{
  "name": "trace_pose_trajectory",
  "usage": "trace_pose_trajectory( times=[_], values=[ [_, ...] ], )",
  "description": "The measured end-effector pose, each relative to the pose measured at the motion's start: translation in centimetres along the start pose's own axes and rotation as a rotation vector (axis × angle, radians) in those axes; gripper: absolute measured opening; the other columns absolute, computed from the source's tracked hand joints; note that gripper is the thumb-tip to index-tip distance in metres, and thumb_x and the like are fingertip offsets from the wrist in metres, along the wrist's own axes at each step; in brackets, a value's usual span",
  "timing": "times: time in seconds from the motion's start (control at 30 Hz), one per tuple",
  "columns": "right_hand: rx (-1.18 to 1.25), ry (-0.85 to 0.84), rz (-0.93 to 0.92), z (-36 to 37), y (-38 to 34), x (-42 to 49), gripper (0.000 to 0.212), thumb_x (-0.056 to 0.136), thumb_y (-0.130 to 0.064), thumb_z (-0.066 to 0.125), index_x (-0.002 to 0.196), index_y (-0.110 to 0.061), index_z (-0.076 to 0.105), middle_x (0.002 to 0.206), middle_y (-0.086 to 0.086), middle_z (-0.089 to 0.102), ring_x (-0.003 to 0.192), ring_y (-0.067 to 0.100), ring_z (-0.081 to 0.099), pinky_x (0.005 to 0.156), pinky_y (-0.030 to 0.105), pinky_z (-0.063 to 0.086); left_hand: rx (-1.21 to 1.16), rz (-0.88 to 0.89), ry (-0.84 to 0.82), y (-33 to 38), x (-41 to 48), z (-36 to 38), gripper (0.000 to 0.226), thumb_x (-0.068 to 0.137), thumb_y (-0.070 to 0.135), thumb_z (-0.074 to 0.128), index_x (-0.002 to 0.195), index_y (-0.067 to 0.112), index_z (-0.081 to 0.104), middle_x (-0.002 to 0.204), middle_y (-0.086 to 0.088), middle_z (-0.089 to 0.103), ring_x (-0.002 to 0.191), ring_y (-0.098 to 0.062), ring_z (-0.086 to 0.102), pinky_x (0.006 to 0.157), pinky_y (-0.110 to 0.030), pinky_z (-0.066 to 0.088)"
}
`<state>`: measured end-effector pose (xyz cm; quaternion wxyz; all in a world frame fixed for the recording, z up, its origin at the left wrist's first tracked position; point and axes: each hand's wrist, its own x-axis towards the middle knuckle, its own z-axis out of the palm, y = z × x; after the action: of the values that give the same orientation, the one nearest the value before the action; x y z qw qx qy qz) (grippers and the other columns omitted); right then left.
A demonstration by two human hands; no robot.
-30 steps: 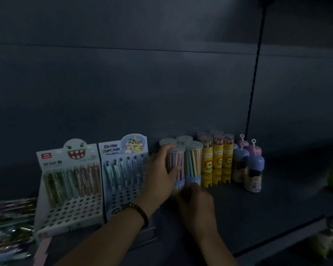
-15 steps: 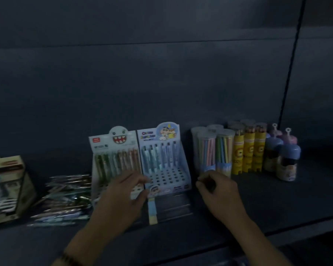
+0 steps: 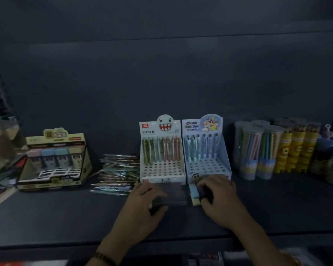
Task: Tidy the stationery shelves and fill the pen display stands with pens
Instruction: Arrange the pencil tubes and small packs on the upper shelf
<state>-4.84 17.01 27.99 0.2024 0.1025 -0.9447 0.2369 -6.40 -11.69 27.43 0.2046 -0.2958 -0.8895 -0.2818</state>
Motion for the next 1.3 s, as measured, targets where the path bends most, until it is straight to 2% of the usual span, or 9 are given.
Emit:
trace_pose_trajectory(
  times=[0.17, 0.5, 0.67, 0.83, 0.97, 1.07, 1.13, 1.23, 1.3],
  values=[
    [0.006, -0.063, 0.045, 0.0, -0.2, -0.1, 0.029, 0.082, -0.032, 0.058, 0.111, -0.038, 0.059, 0.119, -0.019, 0.054, 0.116, 0.003, 0.044, 0.097, 0.028, 0.023, -0.003, -0.024, 0.02, -0.8, 0.0, 0.3, 0.022, 0.09, 0.032, 0.081, 0.104, 0.045, 0.07, 0.112, 0.03, 0.058, 0.112, 0.002, 0.051, 0.105, -0.038, 0.047],
    [-0.033, -0.083, 0.005, -0.7, -0.7, 0.2, 0.021, 0.099, -0.031, 0.061, 0.115, -0.043, 0.055, 0.122, -0.027, 0.051, 0.122, 0.004, 0.043, 0.101, 0.031, 0.024, -0.029, -0.049, 0.031, -0.3, -0.1, 0.1, 0.026, 0.091, 0.032, 0.081, 0.106, 0.043, 0.063, 0.112, 0.027, 0.053, 0.112, -0.007, 0.048, 0.102, -0.037, 0.047],
    [-0.244, -0.229, -0.113, -1.6, -0.4, 1.7, 0.042, 0.107, -0.037, 0.053, 0.147, -0.039, 0.044, 0.147, -0.011, 0.047, 0.134, 0.014, 0.04, 0.114, 0.037, 0.025, -0.003, -0.055, 0.032, -0.3, 0.1, -0.1, 0.03, 0.089, 0.036, 0.081, 0.107, 0.047, 0.06, 0.115, 0.029, 0.049, 0.112, -0.008, 0.049, 0.096, -0.037, 0.05],
    [-0.554, -0.352, -0.289, -2.0, -1.1, 3.4, 0.049, 0.099, -0.003, 0.055, 0.145, -0.016, 0.048, 0.138, 0.01, 0.054, 0.124, 0.032, 0.054, 0.1, 0.043, 0.046, -0.033, -0.05, 0.071, 0.1, -0.1, -0.4, 0.038, 0.086, 0.035, 0.084, 0.107, 0.049, 0.056, 0.12, 0.025, 0.046, 0.115, -0.009, 0.05, 0.098, -0.036, 0.05],
    [-0.305, -0.234, -0.162, -3.5, -3.1, 4.6, 0.03, 0.1, -0.012, 0.05, 0.125, -0.024, 0.061, 0.115, 0.002, 0.065, 0.104, 0.022, 0.062, 0.087, 0.04, 0.053, -0.064, -0.035, 0.106, 0.1, -0.2, -0.6, 0.04, 0.082, 0.034, 0.089, 0.109, 0.042, 0.06, 0.122, 0.023, 0.045, 0.116, -0.004, 0.049, 0.1, -0.025, 0.046],
    [0.042, -0.024, -0.086, -3.8, -5.8, 5.9, 0.019, 0.097, -0.02, 0.065, 0.085, -0.034, 0.059, 0.079, -0.012, 0.062, 0.075, 0.003, 0.06, 0.069, 0.025, 0.051, -0.16, -0.095, 0.145, 0.4, 0.0, -1.2, 0.035, 0.085, 0.036, 0.086, 0.11, 0.044, 0.062, 0.122, 0.024, 0.048, 0.114, 0.0, 0.052, 0.092, -0.013, 0.044],
    [0.316, 0.019, -0.016, -3.4, -7.9, 7.0, 0.032, 0.095, -0.022, 0.073, 0.071, -0.023, 0.053, 0.063, 0.0, 0.051, 0.063, 0.008, 0.054, 0.066, 0.026, 0.047, -0.304, -0.237, 0.198, 0.6, 0.1, -2.2, 0.029, 0.089, 0.036, 0.082, 0.108, 0.047, 0.063, 0.116, 0.025, 0.054, 0.108, 0.002, 0.056, 0.08, -0.012, 0.048],
    [0.599, -0.035, -0.022, -2.2, -11.6, 8.6, 0.042, 0.095, -0.024, 0.077, 0.069, -0.004, 0.049, 0.069, 0.024, 0.045, 0.063, 0.018, 0.052, 0.066, 0.032, 0.049, -0.589, -0.399, 0.281, -0.2, 0.4, -4.2, 0.02, 0.092, 0.035, 0.08, 0.108, 0.04, 0.07, 0.102, 0.018, 0.072, 0.096, -0.001, 0.068, 0.071, -0.022, 0.057],
    [0.664, -0.056, -0.014, -1.3, -14.4, 9.8, 0.033, 0.095, -0.021, 0.077, 0.068, -0.009, 0.061, 0.067, 0.018, 0.057, 0.067, 0.018, 0.061, 0.068, 0.034, 0.055, -0.715, -0.425, 0.26, -1.1, 0.4, -6.0, 0.016, 0.095, 0.032, 0.077, 0.109, 0.037, 0.072, 0.096, 0.011, 0.076, 0.091, -0.007, 0.072, 0.073, -0.026, 0.058]
  ],
)
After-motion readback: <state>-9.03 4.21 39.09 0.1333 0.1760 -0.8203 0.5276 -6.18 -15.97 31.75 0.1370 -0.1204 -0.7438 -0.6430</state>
